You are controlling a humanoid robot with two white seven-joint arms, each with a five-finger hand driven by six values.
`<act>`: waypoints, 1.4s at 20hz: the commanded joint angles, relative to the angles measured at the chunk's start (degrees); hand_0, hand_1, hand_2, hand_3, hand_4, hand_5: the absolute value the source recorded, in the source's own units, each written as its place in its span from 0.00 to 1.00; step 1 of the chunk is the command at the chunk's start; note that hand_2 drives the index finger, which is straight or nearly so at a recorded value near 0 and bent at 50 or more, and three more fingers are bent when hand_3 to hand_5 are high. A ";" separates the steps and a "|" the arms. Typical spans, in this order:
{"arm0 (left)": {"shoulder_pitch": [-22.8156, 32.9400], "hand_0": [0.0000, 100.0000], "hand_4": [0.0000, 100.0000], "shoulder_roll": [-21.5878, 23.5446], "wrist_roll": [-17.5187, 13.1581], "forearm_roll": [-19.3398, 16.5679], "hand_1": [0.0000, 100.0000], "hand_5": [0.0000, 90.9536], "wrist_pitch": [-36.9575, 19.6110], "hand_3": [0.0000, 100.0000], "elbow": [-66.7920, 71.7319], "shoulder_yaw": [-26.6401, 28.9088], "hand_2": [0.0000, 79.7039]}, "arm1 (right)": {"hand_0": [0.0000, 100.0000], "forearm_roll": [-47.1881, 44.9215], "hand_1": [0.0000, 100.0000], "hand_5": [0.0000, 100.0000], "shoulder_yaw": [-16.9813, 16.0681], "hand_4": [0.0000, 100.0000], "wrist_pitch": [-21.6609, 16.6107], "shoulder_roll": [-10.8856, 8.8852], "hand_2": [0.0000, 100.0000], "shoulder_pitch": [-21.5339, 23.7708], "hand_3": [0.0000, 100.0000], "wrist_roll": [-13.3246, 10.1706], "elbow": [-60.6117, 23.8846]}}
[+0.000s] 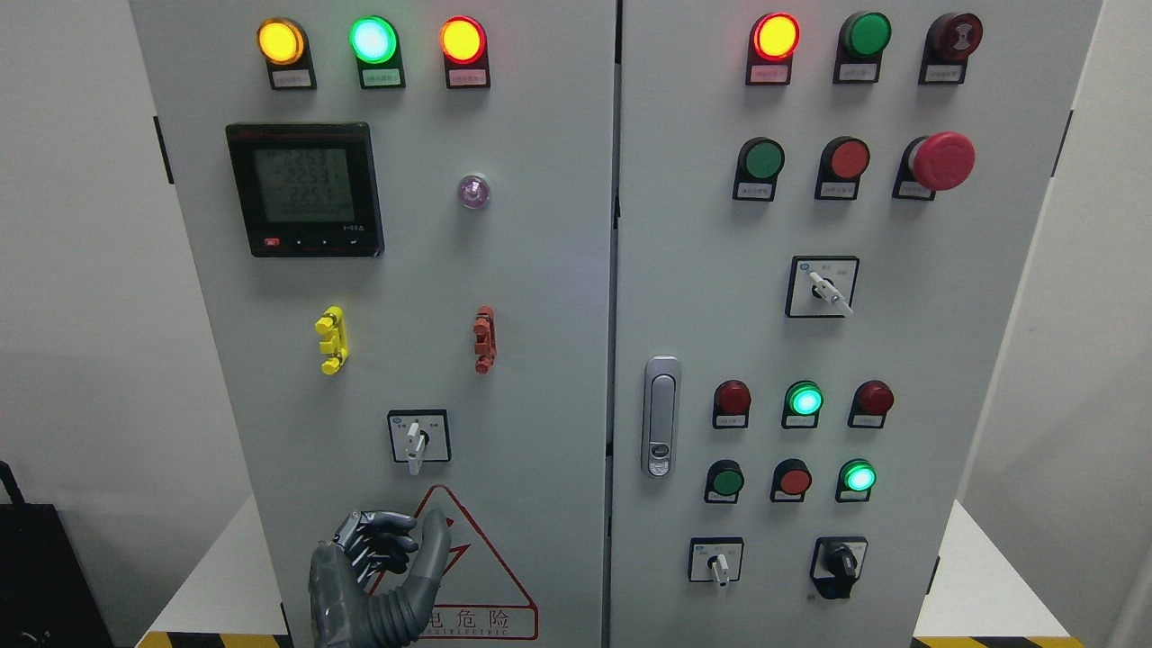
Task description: Turn on light switch 1
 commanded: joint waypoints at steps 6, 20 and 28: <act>-1.93 0.20 0.81 -0.34 1.01 -0.54 0.76 0.71 2.01 0.81 -0.10 -1.06 0.76 | 0.00 0.00 0.00 0.00 -0.06 0.00 0.00 0.00 0.00 0.00 0.00 0.03 0.00; -4.30 0.17 0.81 -0.69 2.24 -0.72 0.75 0.72 3.50 0.81 -0.10 -1.06 0.76 | 0.00 0.00 0.00 0.00 0.02 0.00 0.00 0.00 0.00 0.00 0.00 0.03 0.00; -5.00 0.17 0.81 -0.87 2.33 -2.04 0.76 0.72 4.91 0.83 -0.10 -0.71 0.76 | 0.00 0.00 0.00 0.00 -0.06 0.00 0.00 0.00 0.00 0.00 0.00 0.03 0.00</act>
